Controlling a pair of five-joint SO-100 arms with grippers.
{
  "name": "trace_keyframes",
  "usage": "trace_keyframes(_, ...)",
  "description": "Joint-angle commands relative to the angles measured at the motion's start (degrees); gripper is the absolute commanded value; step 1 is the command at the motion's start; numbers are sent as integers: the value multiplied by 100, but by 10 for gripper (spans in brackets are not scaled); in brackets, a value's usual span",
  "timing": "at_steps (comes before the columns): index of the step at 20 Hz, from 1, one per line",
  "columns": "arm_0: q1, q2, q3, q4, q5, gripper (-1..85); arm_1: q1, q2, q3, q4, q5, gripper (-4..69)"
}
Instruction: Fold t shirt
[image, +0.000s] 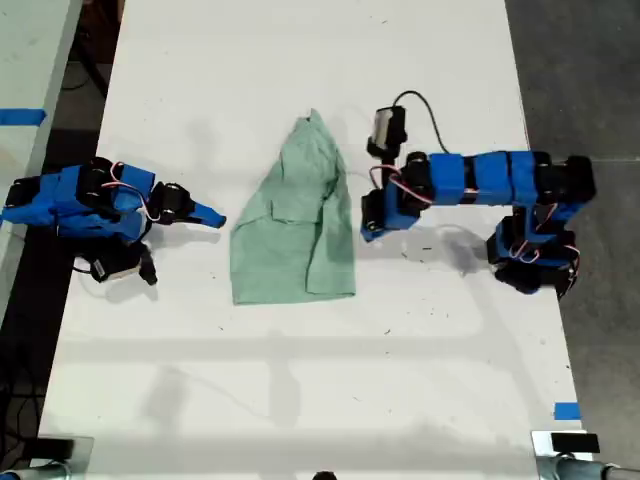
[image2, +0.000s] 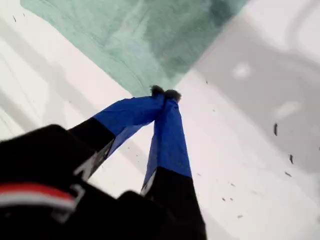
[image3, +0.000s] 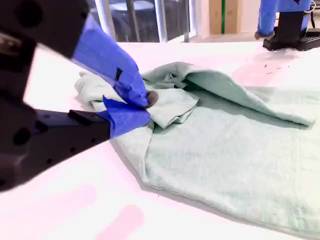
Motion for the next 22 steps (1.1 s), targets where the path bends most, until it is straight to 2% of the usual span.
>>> trace_keyframes(1, 44, 35, -26, 0, -62, -2, -53, 3480, 3111, -668, 580, -19)
trace_keyframes(2, 44, 35, -26, 0, -62, -2, -158, 4148, 3946, -984, 729, -19)
trace_keyframes(4, 26, 35, -26, 0, -62, -2, -334, 4570, 4931, -1213, 949, -19)
trace_keyframes(7, 26, 35, -26, 0, -62, -2, -264, 5221, 6275, -1978, 967, -19)
trace_keyframes(11, 26, 35, -26, 0, -62, -2, -123, 6126, 7260, -2197, 923, -19)
trace_keyframes(14, 44, 35, -18, -9, -62, -2, -88, 7189, 8525, -2751, 967, -19)
trace_keyframes(17, 53, 35, -18, -26, -62, -2, 26, 9976, 9281, -1336, 949, -19)
trace_keyframes(22, 44, 35, -9, -26, -62, -2, 9, 9879, 9220, -1345, 1169, -19)
